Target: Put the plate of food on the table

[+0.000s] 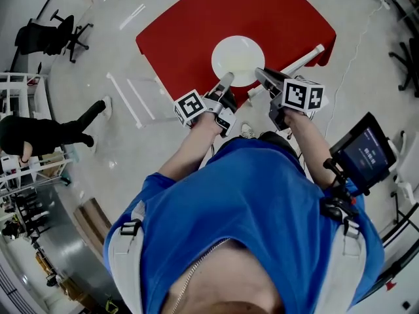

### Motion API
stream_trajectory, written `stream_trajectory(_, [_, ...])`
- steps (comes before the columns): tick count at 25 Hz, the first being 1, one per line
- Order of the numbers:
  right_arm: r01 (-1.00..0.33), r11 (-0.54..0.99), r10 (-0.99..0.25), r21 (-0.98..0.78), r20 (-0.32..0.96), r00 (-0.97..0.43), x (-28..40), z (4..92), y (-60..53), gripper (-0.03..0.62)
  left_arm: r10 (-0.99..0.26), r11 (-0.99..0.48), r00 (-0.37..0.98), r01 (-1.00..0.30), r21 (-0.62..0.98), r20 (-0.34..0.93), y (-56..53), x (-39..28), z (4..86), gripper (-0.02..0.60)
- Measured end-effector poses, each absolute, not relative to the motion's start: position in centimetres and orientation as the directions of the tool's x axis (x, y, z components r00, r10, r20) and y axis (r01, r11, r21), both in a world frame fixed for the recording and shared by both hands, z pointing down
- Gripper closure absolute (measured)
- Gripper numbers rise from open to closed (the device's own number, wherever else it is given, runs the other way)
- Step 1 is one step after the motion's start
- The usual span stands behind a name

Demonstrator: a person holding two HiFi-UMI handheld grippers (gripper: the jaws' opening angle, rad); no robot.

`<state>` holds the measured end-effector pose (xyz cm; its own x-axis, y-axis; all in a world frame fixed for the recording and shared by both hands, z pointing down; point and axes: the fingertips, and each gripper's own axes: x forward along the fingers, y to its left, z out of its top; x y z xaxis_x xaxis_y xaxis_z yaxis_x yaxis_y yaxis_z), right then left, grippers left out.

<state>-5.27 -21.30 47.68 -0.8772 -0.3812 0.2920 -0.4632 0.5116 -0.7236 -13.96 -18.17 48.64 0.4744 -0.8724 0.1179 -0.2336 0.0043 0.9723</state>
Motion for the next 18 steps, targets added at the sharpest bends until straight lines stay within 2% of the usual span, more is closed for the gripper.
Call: stream_trajectory(18, [-0.520, 0.528, -0.388, -0.671, 0.354, -0.851, -4.5, 48.3, -22.6, 0.546, -0.864, 0.009, 0.489, -0.223, 0.975, 0.119, -19.1, -13.0, 49.7, 0.557])
